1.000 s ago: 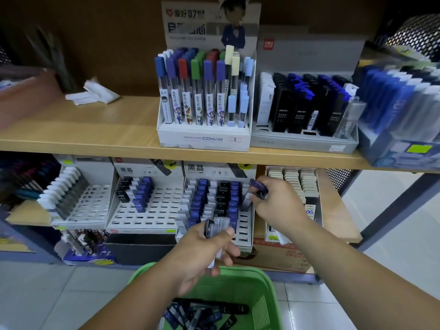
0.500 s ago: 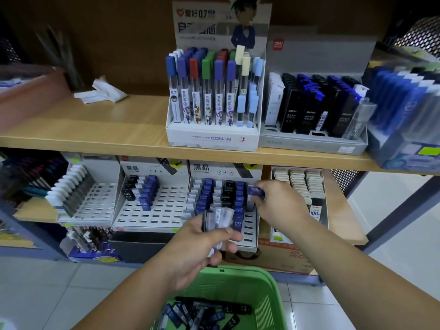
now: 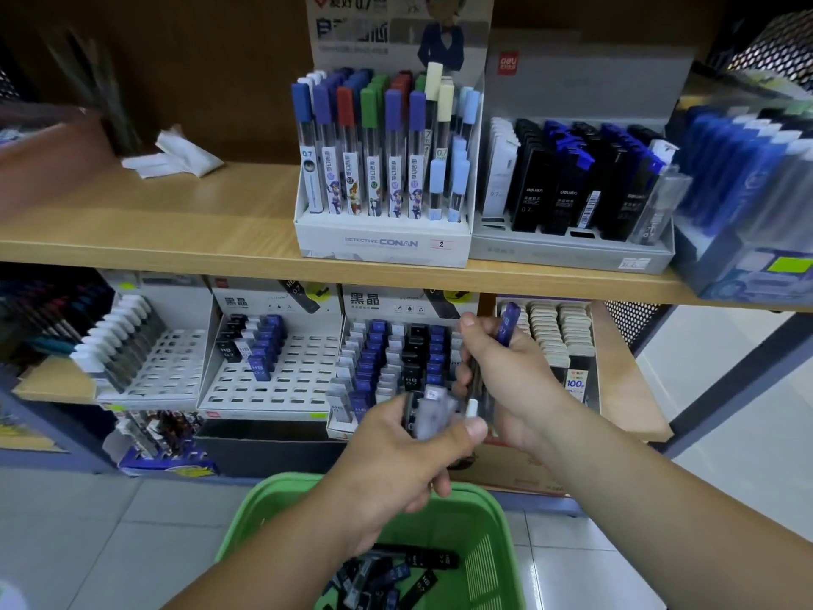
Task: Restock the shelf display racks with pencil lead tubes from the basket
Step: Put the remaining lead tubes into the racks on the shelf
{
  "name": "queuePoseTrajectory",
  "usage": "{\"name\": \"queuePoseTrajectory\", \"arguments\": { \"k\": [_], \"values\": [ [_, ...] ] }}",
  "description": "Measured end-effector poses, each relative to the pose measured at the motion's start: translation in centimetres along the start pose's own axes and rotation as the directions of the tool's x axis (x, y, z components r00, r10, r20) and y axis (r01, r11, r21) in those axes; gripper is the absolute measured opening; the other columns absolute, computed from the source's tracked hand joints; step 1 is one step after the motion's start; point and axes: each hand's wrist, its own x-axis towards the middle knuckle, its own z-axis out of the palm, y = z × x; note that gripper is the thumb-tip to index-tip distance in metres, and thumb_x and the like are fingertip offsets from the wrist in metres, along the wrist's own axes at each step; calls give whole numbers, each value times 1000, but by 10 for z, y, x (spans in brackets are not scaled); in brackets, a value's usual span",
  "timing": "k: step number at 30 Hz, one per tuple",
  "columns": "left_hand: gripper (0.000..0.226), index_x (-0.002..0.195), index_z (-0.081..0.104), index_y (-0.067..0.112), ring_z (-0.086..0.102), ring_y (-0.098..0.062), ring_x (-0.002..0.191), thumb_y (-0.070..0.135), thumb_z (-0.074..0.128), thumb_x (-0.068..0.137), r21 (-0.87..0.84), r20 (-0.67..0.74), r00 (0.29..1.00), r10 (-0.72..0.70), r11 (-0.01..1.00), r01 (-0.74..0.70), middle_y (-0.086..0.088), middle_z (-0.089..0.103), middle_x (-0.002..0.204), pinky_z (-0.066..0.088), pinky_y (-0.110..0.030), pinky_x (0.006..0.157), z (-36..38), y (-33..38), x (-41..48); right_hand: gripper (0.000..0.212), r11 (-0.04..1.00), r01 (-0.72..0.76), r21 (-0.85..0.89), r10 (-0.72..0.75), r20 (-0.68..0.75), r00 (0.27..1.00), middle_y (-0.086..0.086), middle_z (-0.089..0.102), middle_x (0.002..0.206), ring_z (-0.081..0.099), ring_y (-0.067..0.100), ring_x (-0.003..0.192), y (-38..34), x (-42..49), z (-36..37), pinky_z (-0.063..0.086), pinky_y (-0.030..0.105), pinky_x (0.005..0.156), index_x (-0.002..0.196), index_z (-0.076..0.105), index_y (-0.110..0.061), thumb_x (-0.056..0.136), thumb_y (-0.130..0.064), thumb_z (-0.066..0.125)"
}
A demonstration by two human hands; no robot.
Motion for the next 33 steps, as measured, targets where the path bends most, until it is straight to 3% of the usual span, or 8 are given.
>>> {"name": "queuePoseTrajectory", "arguments": {
  "k": [4, 7, 9, 11, 14, 19, 26, 33],
  "values": [
    [25, 100, 68, 15, 49, -15, 45, 22, 85, 83, 36, -107, 993, 39, 999, -35, -10, 66, 64, 38, -24, 47, 5, -4, 2, 26, 999, 22, 28, -19, -71, 997, 2, 55, 67, 51, 15, 51, 12, 1, 7, 47, 29, 57, 97, 66, -12, 101, -38, 64],
    [17, 96, 69, 17, 53, -18, 55, 21, 81, 83, 56, -101, 994, 39, 998, -34, -20, 75, 84, 40, -29, 55, -7, -3, 4, 34, 996, 55, -71, -67, -185, 980, 0, 64, 73, 60, 16, 67, 10, 5, 2, 54, 33, 68, 99, 69, -11, 100, -44, 62],
    [17, 99, 67, 13, 51, -16, 56, 18, 78, 87, 62, -72, 997, 39, 997, -34, -17, 77, 87, 39, -27, 53, -13, -1, 3, 35, 997, 52, -64, -67, -246, 967, -2, 66, 70, 62, 16, 64, 3, 8, -5, 52, 32, 61, 100, 67, -11, 101, -45, 60],
    [17, 100, 65, 9, 48, -15, 52, 15, 76, 89, 46, -66, 997, 37, 998, -34, -15, 77, 84, 38, -24, 49, -17, 0, 0, 36, 996, 51, -75, -68, -254, 965, -1, 51, 60, 48, 14, 46, -3, 11, -13, 38, 28, 45, 101, 62, -8, 103, -43, 59],
    [19, 102, 67, 9, 44, -15, 50, 21, 76, 91, 10, -76, 997, 31, 999, -31, -16, 76, 85, 36, -22, 46, -23, 2, -1, 33, 986, 52, -161, -65, -75, 995, 3, 38, 61, 31, 16, 42, -7, 9, -19, 27, 25, 40, 95, 56, -8, 101, -40, 64],
    [29, 101, 66, 10, 42, -14, 48, 34, 77, 89, -58, -144, 989, 18, 998, -26, -11, 66, 71, 34, -21, 41, -38, 11, 0, 26, 835, 230, -500, -96, 279, 955, -13, 47, 46, 40, 2, 36, -11, -9, -15, 32, 14, 40, 86, 68, -6, 94, -30, 74],
    [28, 84, 59, 15, 34, -16, 44, 31, 82, 85, -65, -199, 980, 11, 998, -25, -9, 52, 64, 27, -20, 40, -67, 17, 0, 87, 843, -232, -485, 404, 286, 869, -2, 55, 61, 29, 15, 46, -15, -27, -9, 19, 26, 49, 95, 67, -5, 75, -88, 54],
    [31, 84, 56, 17, 33, -16, 46, 35, 81, 86, -95, -139, 990, 2, 995, -15, -6, 49, 63, 22, -24, 44, -78, 13, -6, 63, 831, -399, -388, 501, 211, 839, 8, 44, 60, 36, 21, 47, -9, -27, -4, 20, 22, 47, 82, 59, -14, 92, -75, 46]
  ]
}}
